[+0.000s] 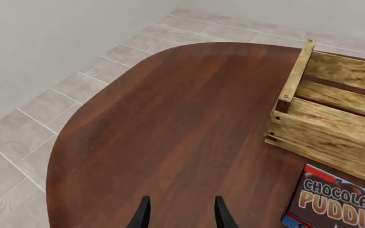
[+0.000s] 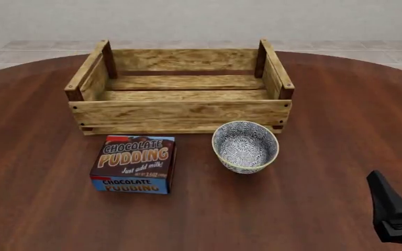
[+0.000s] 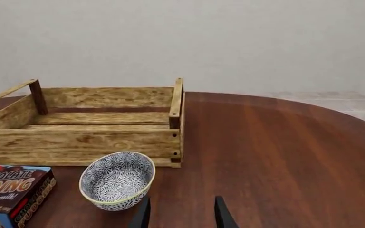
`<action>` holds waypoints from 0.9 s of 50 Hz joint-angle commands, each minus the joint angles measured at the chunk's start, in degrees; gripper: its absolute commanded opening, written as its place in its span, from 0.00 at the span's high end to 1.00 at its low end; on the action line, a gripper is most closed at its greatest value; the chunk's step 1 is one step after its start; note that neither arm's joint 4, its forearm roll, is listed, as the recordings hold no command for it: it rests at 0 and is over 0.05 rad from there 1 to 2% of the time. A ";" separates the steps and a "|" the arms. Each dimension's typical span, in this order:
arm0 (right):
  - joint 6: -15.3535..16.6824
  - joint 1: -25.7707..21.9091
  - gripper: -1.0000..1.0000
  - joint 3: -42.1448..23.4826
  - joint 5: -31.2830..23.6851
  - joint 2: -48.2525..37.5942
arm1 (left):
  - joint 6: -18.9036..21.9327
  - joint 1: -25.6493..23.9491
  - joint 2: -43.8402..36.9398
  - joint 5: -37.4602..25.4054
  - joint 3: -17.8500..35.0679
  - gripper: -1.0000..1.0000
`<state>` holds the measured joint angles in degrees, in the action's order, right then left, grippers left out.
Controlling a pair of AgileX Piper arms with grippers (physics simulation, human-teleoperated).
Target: Pick up the salad dressing and put it in the tray.
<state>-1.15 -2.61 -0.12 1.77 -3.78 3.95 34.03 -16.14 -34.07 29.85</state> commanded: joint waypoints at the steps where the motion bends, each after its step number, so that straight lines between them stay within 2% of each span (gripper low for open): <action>1: -0.16 0.04 0.00 0.00 -0.05 0.00 | -0.27 2.98 -2.52 0.82 -1.04 0.00; 25: 0.67 -0.33 0.00 0.00 0.02 -0.38 | 0.77 8.92 -5.80 4.93 -5.81 0.00; 45: 0.90 -0.39 0.00 0.01 -0.11 -0.25 | 2.07 10.80 -5.19 5.03 -8.09 0.00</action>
<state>-0.35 -2.90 -0.11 1.64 -4.00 5.22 43.51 -21.47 -29.46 22.97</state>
